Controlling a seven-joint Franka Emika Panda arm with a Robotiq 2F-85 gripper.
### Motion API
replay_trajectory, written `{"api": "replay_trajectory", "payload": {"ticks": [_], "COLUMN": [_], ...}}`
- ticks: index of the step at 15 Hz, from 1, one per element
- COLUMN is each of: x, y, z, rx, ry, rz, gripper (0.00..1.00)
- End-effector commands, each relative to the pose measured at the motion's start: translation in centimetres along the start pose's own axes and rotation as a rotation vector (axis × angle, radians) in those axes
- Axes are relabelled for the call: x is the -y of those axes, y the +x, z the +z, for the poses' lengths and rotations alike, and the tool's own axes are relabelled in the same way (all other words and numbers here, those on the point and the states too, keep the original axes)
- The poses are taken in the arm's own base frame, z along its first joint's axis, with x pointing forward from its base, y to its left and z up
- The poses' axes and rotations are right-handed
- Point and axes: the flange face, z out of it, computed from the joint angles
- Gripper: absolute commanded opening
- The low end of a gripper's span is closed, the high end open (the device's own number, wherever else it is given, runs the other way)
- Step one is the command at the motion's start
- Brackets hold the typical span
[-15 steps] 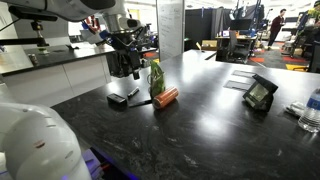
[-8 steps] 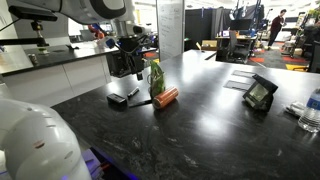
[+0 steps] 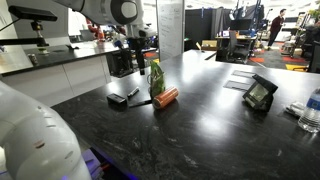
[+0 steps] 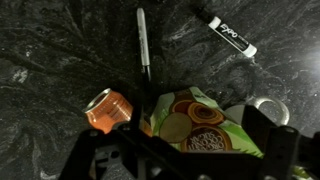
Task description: Move the white mug to the right
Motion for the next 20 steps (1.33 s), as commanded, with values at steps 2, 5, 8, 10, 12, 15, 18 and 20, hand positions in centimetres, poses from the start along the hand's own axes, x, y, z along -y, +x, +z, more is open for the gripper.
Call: {"api": "replay_trajectory", "payload": {"ticks": [2,5,8,10,12,15,18,20], "x": [5.8,8.0,10.0,11.3,12.3,13.8,14.9,15.5], "y": [2.6,3.6,4.6,5.0,5.4,5.9,6.5,6.9], "z": [2.1,3.0,4.3,5.2,5.9,6.8,7.6,8.1], "rx": [0.033,0.029,0.038,0.049,0.053,0.062,0.066,0.074], "ry": [0.016,0.008,0.004,0.002,0.006,0.002,0.004,0.003], "rz": [0.055,0.115,0.147,0.157,0.166,0.170,0.171,0.168], "gripper": [1.00,1.00,1.00,1.00,1.00,1.00,1.00,1.00]}}
